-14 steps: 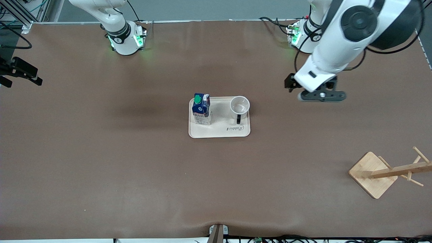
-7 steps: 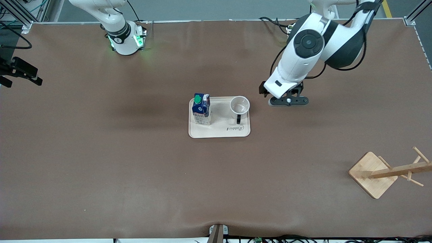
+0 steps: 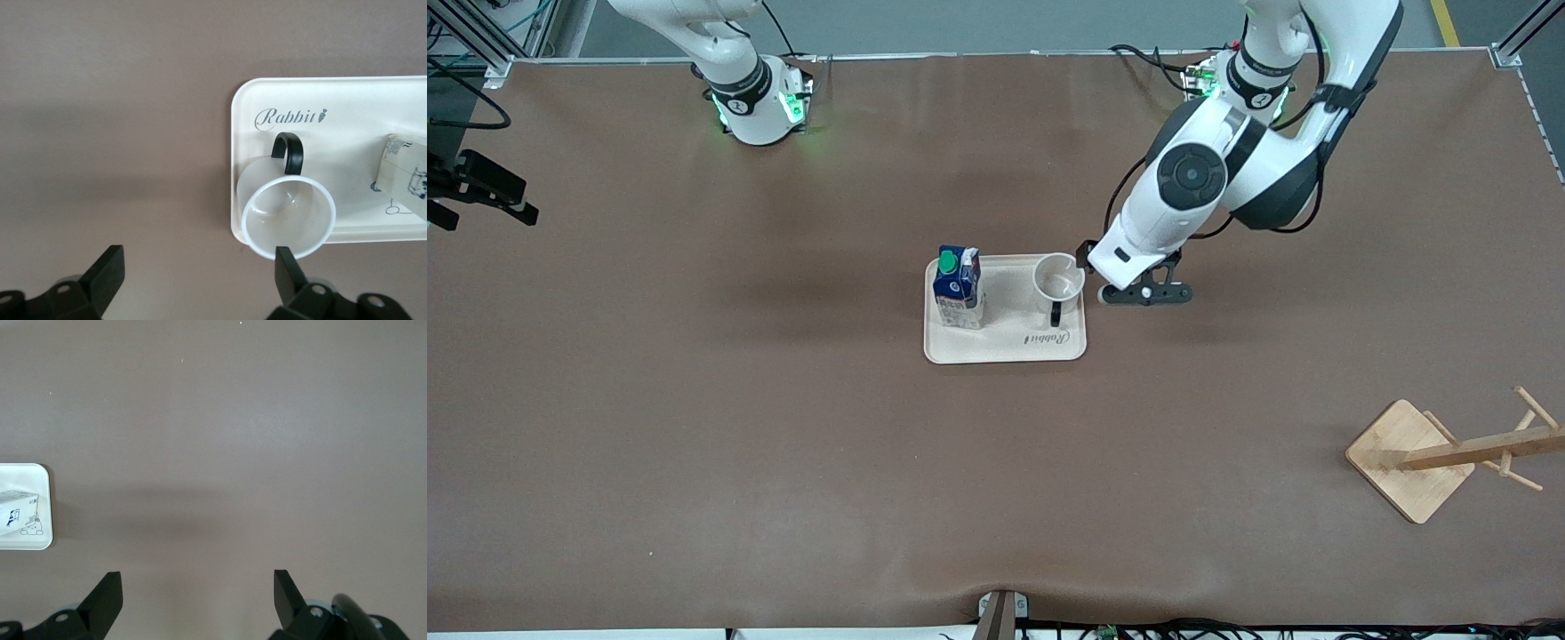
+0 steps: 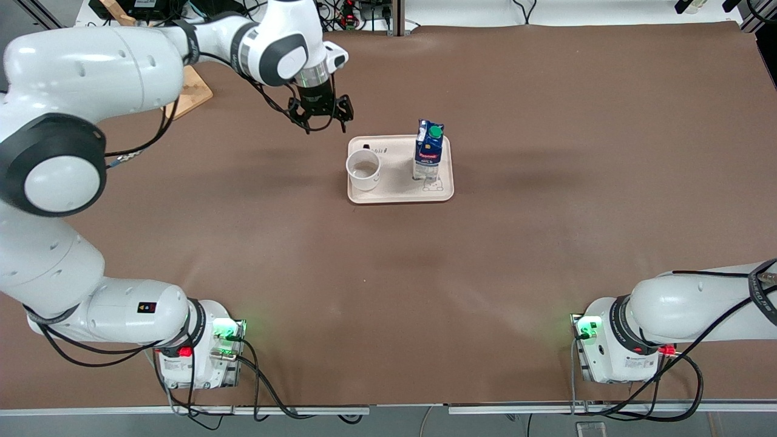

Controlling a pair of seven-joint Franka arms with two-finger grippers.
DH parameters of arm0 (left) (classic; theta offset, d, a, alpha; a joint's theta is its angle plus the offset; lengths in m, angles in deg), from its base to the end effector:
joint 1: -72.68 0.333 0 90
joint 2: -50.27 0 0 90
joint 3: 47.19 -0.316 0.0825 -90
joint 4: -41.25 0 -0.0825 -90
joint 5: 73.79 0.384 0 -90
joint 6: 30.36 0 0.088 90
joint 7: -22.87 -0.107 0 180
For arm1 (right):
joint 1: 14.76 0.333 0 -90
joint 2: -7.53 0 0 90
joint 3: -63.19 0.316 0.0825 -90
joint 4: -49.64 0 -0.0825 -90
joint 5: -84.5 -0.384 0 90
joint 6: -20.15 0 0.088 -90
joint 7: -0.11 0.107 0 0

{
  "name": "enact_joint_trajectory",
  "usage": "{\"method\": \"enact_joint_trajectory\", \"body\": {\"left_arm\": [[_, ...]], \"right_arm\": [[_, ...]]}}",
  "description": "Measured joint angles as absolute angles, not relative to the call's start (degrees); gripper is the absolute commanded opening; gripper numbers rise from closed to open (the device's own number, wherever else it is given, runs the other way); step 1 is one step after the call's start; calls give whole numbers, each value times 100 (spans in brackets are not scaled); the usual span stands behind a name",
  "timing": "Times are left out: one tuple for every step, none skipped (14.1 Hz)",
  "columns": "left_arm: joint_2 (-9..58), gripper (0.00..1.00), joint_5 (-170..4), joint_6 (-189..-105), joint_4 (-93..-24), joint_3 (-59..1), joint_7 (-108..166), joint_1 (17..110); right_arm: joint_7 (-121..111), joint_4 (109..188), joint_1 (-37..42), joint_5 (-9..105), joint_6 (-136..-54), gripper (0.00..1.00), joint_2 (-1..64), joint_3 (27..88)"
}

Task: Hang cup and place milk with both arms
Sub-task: 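Move the left gripper toward the white mug handle on the tray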

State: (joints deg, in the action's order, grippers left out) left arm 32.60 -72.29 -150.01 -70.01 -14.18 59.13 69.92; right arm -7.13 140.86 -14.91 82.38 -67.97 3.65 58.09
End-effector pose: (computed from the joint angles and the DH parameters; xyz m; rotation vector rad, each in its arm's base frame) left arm 0.4917 -0.3351 0.3400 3.0779 0.0102 -0.2710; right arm 0.5282 -0.0463 0.6483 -3.0997 -0.0564 -0.0278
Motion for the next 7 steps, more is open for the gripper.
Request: {"method": "enact_joint_trajectory", "body": {"left_arm": [[3096, 93, -7216, -15102, -7001, -1419, 5972, 6969], [2936, 91, -7200, -15172, -7002, -1418, 6051, 6929], [2799, 86, -7190, -15221, -7002, -1417, 6134, 6862], [2687, 82, -7182, -15264, -7002, -1417, 6207, 6791], [2604, 78, -7176, -15284, -7002, -1417, 6264, 6732], [2544, 75, -7159, -15287, -7002, -1417, 6279, 6695], [2491, 74, -7089, -15298, -7003, -1418, 6294, 6670]], "right_arm": [[-713, 14086, -1491, 8238, -6796, 100, 366, 5809], [-713, 14086, -1491, 8238, -6796, 100, 366, 5809], [-713, 14087, -1491, 8238, -6796, 100, 367, 5809], [-713, 14086, -1491, 8238, -6795, 100, 368, 5809], [-713, 14086, -1491, 8238, -6795, 100, 370, 5809], [-713, 14086, -1491, 8238, -6795, 100, 370, 5809], [-713, 14086, -1491, 8238, -6795, 100, 371, 5809]]}}
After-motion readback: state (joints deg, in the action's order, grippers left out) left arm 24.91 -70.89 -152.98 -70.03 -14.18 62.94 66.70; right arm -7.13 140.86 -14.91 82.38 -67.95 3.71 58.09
